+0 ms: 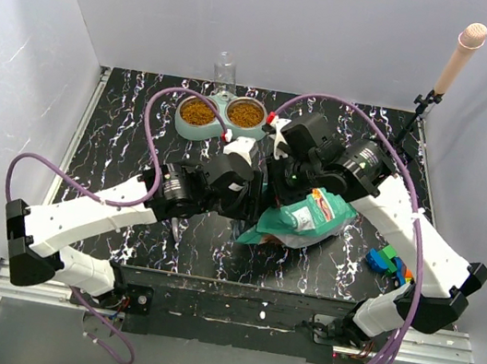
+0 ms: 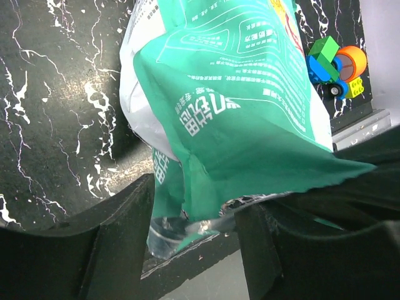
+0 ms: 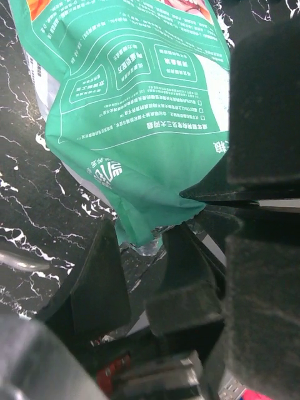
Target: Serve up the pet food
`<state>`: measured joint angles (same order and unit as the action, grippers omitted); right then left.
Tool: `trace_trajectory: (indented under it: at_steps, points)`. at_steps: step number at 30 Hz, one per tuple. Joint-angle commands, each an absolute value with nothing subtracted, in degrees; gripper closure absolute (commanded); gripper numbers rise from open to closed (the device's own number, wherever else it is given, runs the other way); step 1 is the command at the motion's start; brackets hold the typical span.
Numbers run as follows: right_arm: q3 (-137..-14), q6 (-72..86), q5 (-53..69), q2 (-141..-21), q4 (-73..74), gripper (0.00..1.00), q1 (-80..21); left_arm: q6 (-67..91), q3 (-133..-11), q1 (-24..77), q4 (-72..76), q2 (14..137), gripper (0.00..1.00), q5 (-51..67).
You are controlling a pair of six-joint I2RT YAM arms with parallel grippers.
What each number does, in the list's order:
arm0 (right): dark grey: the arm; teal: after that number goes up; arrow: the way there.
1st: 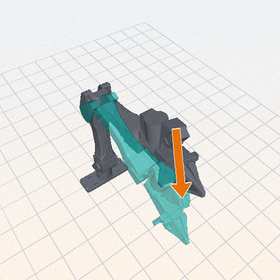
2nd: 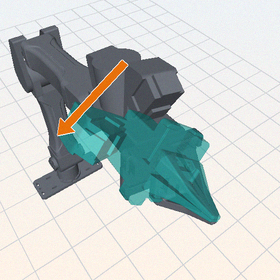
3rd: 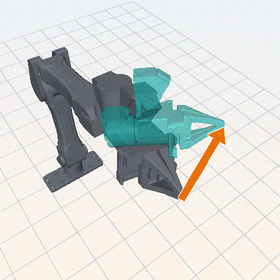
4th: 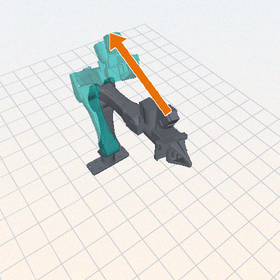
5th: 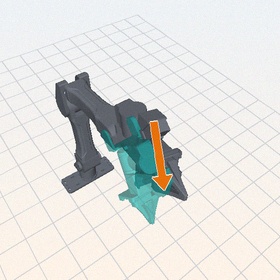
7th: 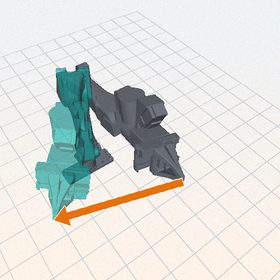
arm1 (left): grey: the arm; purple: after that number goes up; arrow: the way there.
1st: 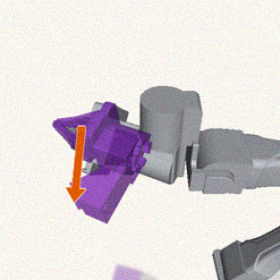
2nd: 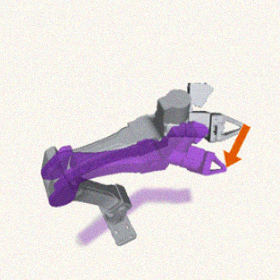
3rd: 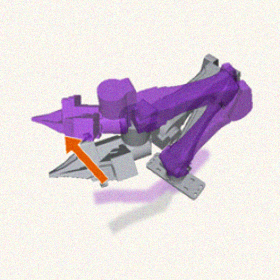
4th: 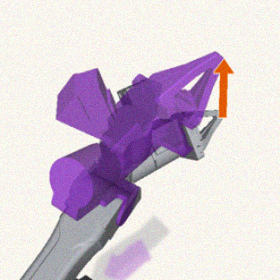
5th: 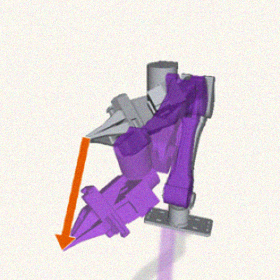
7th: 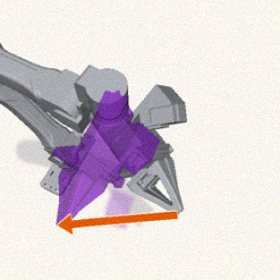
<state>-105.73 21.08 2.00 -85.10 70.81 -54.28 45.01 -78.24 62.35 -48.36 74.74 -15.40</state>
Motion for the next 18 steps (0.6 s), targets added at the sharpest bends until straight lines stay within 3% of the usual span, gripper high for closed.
trace_trajectory:
  at_steps: [1,7,11,14,15,18]
  points:
    - [-113.9,24.8,11.5,-81.8,64.2,0.99,-55.3,45.3,-77.5,62.4,-46.9,73.5,0.50,-17.8]
    - [-114.4,26.6,16.8,-81.9,63.3,0.99,-55.3,49.7,-75.8,62.1,-45.0,73.0,0.51,-22.9]
    - [-114.3,25.4,17.1,-81.6,64.3,0.99,-55.2,50.2,-81.1,62.0,-47.9,73.4,0.86,-27.1]
    - [-114.9,22.8,9.9,-81.5,68.4,0.99,-55.3,53.5,-86.2,62.0,-55.5,72.9,1.00,-30.9]
    - [-115.4,21.6,7.8,-82.0,70.6,0.98,-55.3,55.1,-87.5,62.0,-57.2,72.6,1.00,-31.5]
    - [-114.6,18.4,3.0,-82.2,73.0,0.76,-57.1,61.5,-90.0,62.0,-61.9,71.7,1.00,-33.0]
